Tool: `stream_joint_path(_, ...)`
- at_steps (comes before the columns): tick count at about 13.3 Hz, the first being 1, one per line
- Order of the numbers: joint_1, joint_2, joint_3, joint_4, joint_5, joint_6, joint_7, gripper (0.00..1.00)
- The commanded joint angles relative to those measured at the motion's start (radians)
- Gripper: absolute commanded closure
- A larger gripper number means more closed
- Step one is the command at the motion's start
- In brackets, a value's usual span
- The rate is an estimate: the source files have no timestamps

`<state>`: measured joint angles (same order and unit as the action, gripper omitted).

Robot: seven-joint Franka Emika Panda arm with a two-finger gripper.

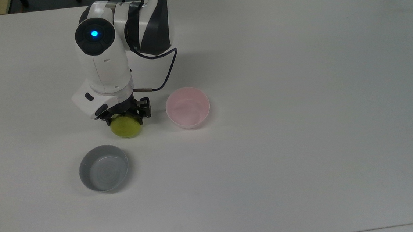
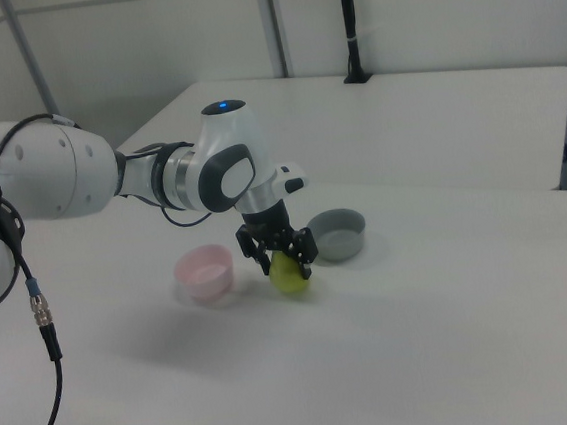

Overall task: Place the pear in the bowl
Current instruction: 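Close the gripper around the pear, then lift the pear and carry it over the pink bowl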

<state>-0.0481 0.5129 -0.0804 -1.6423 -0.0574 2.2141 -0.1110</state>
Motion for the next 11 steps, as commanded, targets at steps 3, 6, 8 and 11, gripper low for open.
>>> stream_joint_path(3, -0.006, -0.079, -0.001, -0.008, 0.005, -0.017, -0.023, 0.57)
stream_joint_path(6, 0.008, -0.17, 0.004, -0.008, 0.005, -0.144, -0.013, 0.57)
stream_joint_path(8, 0.031, -0.207, 0.013, -0.008, 0.007, -0.206, 0.026, 0.57)
stream_joint_path(11, 0.138, -0.226, 0.016, -0.016, 0.004, -0.234, 0.158, 0.57)
